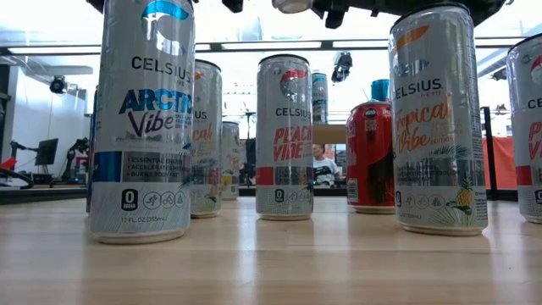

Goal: Place canned beverage on shelf
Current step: Put the top red black soda can on the shelf

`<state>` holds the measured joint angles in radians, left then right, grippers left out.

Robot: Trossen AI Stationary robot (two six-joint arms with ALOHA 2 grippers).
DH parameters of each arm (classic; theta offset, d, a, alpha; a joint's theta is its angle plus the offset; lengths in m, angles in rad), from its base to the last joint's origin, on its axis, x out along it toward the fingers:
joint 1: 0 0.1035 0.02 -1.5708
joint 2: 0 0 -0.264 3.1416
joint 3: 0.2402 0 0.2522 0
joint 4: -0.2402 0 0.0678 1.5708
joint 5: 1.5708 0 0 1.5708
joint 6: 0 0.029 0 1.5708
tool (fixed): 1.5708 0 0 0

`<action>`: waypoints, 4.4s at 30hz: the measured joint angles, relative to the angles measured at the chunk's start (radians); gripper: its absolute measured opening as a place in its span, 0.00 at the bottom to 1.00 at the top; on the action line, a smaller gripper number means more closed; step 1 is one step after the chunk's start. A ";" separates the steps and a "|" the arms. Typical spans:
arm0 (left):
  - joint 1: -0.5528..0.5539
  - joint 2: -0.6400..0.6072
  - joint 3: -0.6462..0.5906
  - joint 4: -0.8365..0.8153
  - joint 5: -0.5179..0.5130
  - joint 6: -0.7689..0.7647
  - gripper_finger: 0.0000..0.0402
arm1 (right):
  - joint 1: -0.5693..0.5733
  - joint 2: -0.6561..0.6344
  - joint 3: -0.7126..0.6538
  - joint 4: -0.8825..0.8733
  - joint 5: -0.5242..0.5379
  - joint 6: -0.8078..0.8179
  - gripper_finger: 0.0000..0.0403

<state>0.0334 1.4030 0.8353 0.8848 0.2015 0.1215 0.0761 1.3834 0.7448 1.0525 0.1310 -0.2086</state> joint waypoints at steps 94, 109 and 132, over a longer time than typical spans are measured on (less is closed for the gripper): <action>-0.010 -0.168 -0.077 -0.406 -0.537 0.080 0.71 | -0.017 0.255 0.922 -1.441 0.416 0.292 0.78; -0.011 -0.168 -0.076 -0.396 -0.524 0.088 0.87 | -0.022 0.255 0.922 -1.435 0.401 0.299 0.73; -0.011 -0.192 -0.076 -0.432 -0.529 0.076 0.92 | -0.175 0.171 1.019 -1.900 0.373 0.339 0.73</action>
<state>0.0223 1.2109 0.7593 0.4524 -0.3274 0.1973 -0.0988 1.5539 1.7641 -0.8472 0.5041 0.1304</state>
